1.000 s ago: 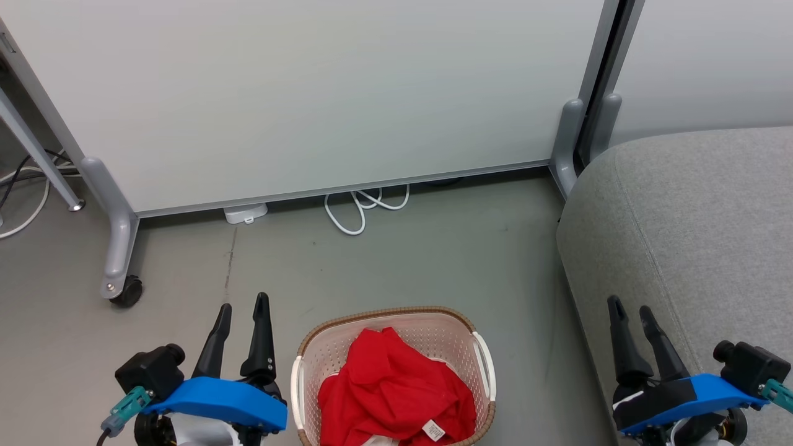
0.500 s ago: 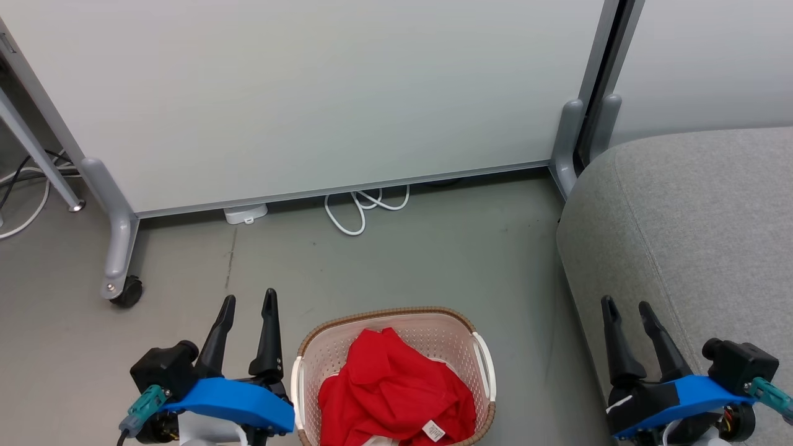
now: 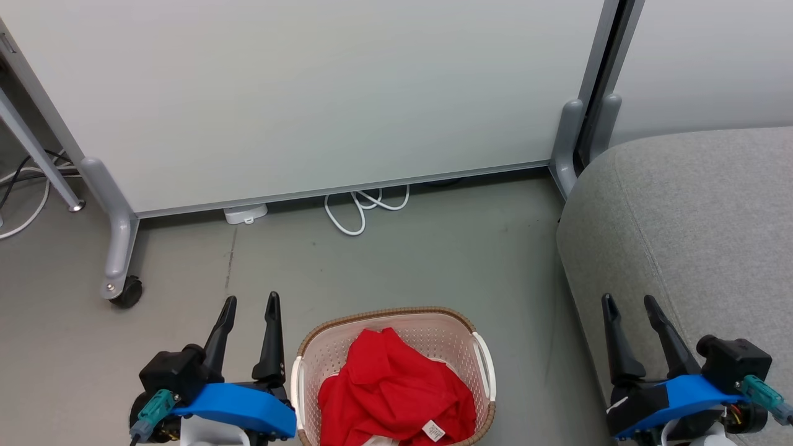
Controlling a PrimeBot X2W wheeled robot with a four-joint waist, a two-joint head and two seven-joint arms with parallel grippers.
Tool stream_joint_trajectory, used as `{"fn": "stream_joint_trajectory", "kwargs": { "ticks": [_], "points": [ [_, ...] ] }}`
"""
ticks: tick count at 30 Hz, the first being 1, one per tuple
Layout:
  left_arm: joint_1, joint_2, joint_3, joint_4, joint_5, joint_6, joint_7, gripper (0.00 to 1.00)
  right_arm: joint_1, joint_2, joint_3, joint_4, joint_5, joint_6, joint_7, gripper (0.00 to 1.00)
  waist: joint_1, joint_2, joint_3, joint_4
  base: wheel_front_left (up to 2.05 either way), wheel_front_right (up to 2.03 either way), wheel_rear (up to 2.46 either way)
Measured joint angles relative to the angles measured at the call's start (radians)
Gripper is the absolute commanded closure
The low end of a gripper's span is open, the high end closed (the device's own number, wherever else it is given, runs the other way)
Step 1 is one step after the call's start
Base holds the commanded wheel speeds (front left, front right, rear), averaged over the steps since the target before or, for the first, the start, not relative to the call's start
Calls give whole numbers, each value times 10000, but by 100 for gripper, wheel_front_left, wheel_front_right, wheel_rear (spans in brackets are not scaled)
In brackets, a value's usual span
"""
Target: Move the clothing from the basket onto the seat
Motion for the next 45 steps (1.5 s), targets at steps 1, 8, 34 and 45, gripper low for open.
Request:
{"fn": "stream_joint_trajectory", "kwargs": {
  "ticks": [1, 8, 34, 45],
  "points": [
    [0, -6, 13, 29, 17, -4, -29, 0, 0, -2, -21, -6, -88, 0, -12, 0, 0, 0, 0, 0, 0, 0, 0],
    [-1, -42, 61, 157, 376, -6, -171, 0, 0, -13, -111, -29, -771, 0, -52, 0, 0, 0, -9, 24, 0, 0, 0],
    [-116, -54, -67, 383, 1546, 113, -640, 0, 3, -33, -125, -35, -2807, 12, -138, 0, 0, 0, -29, 28, 0, 0, 0],
    [-116, -54, -77, 382, 1553, 136, -640, 0, -2, -35, -109, 92, -2782, 12, -190, 0, 0, 0, -25, -42, 0, 0, 0]
  ]
}}
